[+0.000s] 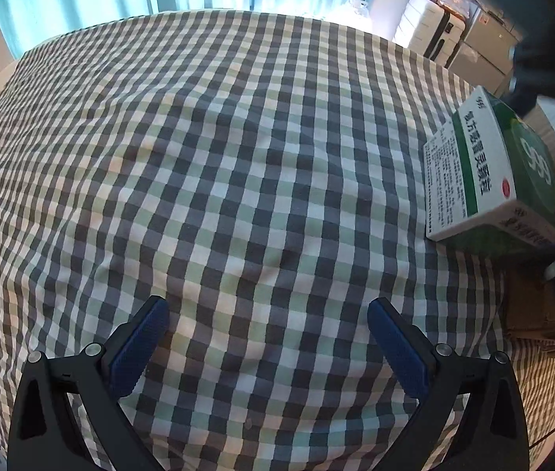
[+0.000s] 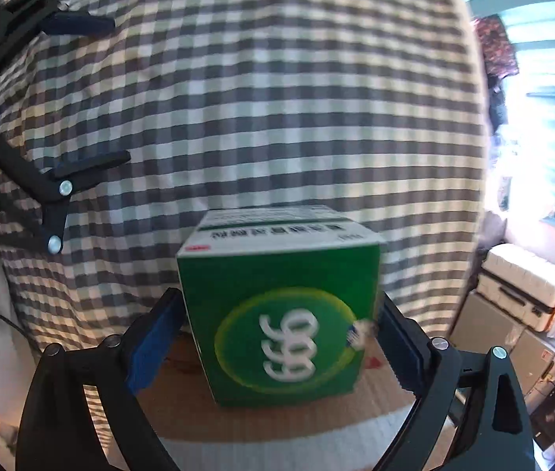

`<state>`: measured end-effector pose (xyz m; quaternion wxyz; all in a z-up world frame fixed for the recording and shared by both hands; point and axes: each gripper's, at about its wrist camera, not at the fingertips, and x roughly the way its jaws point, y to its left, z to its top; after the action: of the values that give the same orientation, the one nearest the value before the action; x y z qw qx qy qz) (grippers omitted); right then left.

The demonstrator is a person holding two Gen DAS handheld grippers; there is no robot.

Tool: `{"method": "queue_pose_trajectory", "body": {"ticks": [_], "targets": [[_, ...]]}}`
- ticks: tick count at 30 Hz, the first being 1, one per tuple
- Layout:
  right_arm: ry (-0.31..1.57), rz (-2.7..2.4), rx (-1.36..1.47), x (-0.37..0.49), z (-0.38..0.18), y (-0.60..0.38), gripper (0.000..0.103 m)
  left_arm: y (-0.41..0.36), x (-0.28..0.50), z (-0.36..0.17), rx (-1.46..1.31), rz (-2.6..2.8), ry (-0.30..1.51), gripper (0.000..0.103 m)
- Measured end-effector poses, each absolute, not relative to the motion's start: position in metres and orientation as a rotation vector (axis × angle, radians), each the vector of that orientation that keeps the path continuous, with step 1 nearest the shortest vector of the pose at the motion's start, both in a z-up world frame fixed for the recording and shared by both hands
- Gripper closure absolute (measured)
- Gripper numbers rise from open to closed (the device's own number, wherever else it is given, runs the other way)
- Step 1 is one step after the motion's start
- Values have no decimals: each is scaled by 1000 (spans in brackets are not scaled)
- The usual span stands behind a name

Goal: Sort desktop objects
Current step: 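Lift the green box with the right tool and drop it into the cardboard box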

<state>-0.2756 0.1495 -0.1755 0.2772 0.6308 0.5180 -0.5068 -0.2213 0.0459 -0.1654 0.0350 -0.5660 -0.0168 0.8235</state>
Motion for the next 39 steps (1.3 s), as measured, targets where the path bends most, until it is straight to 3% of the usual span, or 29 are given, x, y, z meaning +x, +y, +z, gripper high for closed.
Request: {"method": "queue_pose_trajectory", "body": {"ticks": [5, 9, 11, 16, 20, 27, 32, 39], "targets": [[1592, -1302, 1757, -267, -202, 147, 9, 32, -218, -166, -1744, 2542, -39, 0], [1499, -1405, 1723, -256, -186, 134, 11, 26, -217, -169, -1764, 2541, -55, 0], [1487, -1427, 1701, -248, -179, 130, 25, 20, -213, -169, -1769, 2543, -61, 0], [1481, -1541, 1770, -238, -167, 134, 27, 2, -200, -166, -1766, 2558, -56, 0], [1484, -1730, 1667, -227, -136, 128, 27, -3, -195, -158, -1767, 2563, -52, 0], [1208, -2122, 1493, -190, -36, 137, 27, 13, -170, -103, -1650, 2632, -12, 0], [1138, -2399, 1332, -173, 32, 192, 27, 69, -177, -49, -1446, 2662, -3, 0], [806, -2764, 1346, -143, 66, 306, 26, 141, -150, -4, -1230, 2643, 102, 0]]}}
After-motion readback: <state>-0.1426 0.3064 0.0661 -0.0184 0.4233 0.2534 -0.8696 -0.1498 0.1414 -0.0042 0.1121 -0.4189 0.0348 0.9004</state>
